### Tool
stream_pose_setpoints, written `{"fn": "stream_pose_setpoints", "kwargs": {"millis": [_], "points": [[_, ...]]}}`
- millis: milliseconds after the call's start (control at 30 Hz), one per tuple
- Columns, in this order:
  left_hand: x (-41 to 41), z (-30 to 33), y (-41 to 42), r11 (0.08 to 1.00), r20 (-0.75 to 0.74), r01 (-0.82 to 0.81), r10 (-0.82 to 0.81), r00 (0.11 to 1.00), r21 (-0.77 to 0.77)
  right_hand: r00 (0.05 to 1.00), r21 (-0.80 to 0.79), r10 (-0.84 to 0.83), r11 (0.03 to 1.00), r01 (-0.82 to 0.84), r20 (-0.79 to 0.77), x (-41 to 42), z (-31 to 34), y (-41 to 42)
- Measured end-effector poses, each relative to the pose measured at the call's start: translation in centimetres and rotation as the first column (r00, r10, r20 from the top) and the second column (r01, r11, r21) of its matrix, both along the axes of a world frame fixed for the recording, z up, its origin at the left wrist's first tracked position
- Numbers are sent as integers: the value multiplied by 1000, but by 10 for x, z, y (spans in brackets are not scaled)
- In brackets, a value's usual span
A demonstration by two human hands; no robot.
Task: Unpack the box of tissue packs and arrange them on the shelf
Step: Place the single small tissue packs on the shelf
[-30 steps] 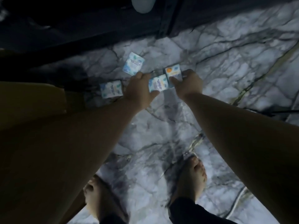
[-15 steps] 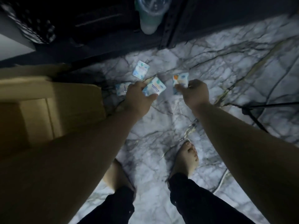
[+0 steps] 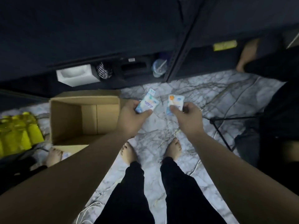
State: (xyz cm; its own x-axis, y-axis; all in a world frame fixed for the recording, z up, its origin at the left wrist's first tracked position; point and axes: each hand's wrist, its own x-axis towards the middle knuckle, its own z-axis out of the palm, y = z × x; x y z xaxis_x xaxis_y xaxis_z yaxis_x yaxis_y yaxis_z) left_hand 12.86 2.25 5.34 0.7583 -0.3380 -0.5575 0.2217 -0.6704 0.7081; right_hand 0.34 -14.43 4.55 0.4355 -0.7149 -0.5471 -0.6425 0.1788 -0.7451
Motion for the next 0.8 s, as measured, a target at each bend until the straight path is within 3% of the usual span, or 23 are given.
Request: {"fn": "stream_pose_setpoints", "kwargs": {"millis": [267,533,700,800], "points": [[-22,155,32,943,39,-160,178,983,-291,949,-59,228,974,-220,216,17,158,14],[-25,220,81,841,164,-314,419,893,-440,800,-102,506,859,-502,322,69,233,49],[-1,247,118,755,99,-395,514,852,-524,729,-132,571,812,-568,378,108,266,91],[27,264,145,745,76,-352,473,878,-567,688,-177,610,785,-594,394,139,283,119]]}}
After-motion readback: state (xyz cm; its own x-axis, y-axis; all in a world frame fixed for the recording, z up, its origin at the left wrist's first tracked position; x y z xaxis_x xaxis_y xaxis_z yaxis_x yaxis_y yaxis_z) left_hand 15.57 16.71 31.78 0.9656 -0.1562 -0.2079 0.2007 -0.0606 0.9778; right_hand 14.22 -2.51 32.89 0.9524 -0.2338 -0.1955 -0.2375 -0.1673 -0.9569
